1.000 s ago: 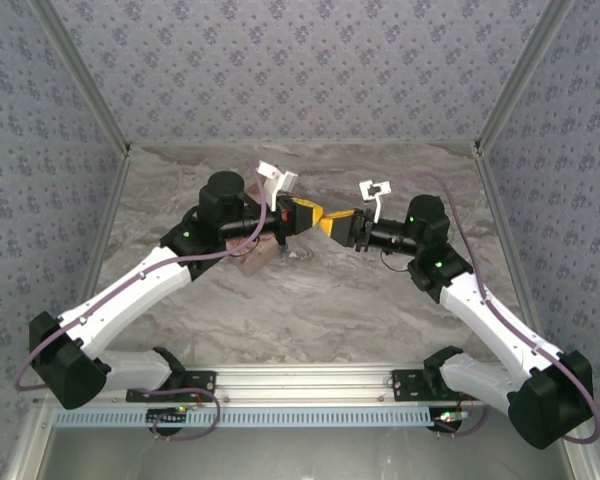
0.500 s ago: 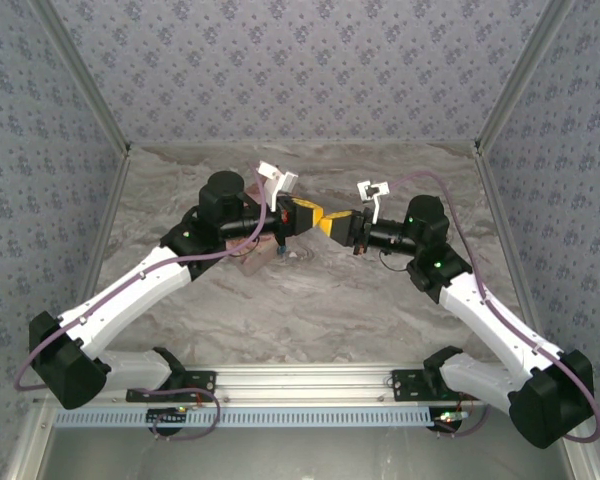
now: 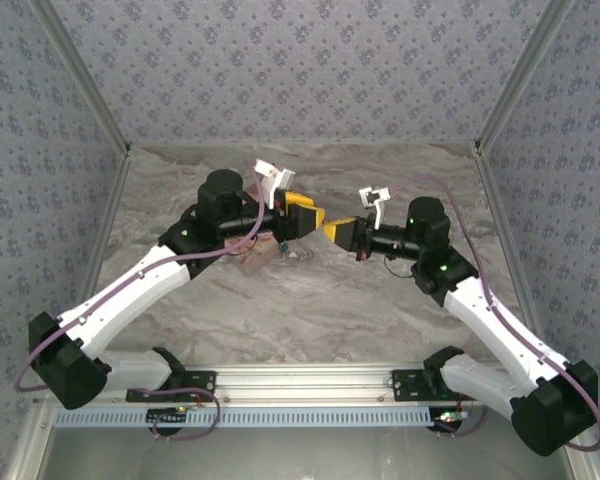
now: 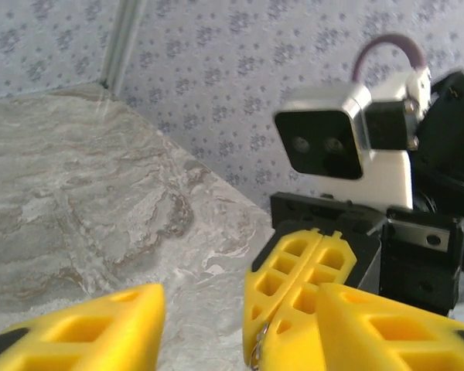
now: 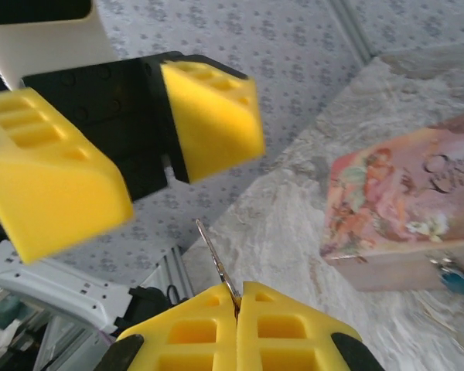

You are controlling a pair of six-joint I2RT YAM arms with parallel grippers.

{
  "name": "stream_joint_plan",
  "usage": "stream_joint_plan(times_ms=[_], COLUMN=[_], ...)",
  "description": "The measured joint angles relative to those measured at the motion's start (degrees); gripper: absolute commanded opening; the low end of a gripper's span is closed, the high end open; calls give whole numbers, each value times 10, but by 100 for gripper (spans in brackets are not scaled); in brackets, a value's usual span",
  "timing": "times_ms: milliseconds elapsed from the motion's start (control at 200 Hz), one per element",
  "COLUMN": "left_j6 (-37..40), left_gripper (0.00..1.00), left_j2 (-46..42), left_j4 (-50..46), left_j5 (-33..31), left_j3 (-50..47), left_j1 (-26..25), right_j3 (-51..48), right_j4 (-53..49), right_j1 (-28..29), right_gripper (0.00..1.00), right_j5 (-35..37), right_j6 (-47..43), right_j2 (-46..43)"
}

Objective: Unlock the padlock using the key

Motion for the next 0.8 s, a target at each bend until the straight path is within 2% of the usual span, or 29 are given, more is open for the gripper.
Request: stream_joint_plan(times_ms=[125, 265, 490, 655, 800], left_j6=[-7, -16, 5, 5, 0], left_gripper=[70, 72, 74, 79, 79], left_j2=[3, 39, 201, 309, 384], left_j4=[-34, -69, -188, -259, -293], left_j5=[-31, -61, -175, -260, -307], left_j3=[15, 41, 148, 218, 276], left_j1=[27, 61, 72, 76, 90], right_j3=[0, 0, 0, -3, -13], right_j4=[-77, -163, -252, -271, -276], right_j1=[-18, -23, -26, -29, -29], right_gripper=[2, 2, 3, 3, 3], right_j5=[45, 102, 193, 222, 231], right_j6=[-27, -59, -79, -78, -77], right_j2=[-20, -49, -102, -123, -133])
